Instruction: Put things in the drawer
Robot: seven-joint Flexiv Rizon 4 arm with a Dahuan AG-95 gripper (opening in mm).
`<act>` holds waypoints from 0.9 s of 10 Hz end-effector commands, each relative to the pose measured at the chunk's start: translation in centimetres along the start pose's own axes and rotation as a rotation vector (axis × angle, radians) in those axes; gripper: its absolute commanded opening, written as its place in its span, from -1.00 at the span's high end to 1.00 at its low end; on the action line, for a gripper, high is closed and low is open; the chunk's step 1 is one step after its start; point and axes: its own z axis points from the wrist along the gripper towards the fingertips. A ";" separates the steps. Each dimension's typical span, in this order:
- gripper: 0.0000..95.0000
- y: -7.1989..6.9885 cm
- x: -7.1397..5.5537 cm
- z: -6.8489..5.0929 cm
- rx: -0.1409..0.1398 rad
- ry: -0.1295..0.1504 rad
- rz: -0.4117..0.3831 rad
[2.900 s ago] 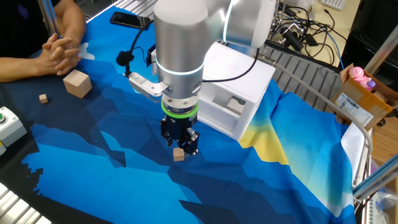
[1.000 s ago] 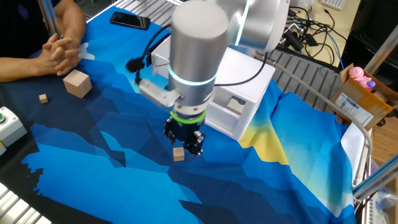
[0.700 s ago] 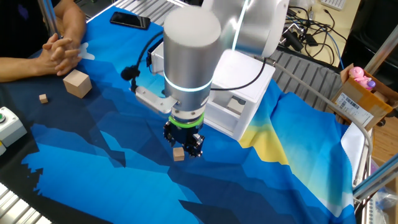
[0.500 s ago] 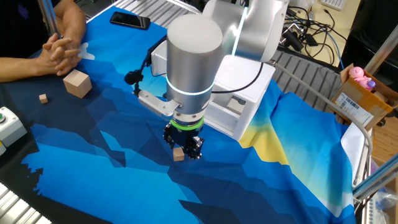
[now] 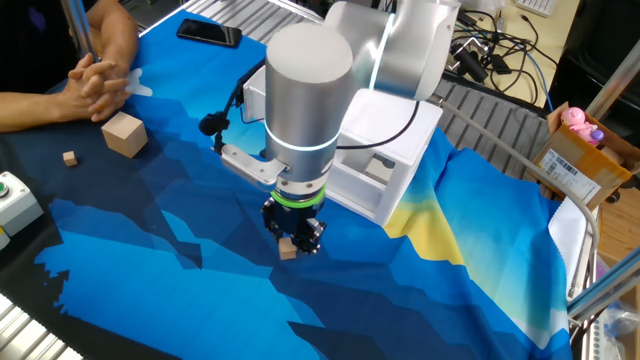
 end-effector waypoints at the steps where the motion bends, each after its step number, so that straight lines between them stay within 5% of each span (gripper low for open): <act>1: 1.00 -0.1 0.1 -0.6 0.000 0.010 -0.002; 3: 1.00 -0.2 0.2 -1.6 -0.003 0.009 0.001; 5: 1.00 -0.6 0.5 -3.8 -0.017 0.031 -0.004; 7: 1.00 -2.3 1.9 -8.8 -0.033 0.063 -0.015; 9: 1.00 -4.1 3.3 -11.8 -0.055 0.084 -0.028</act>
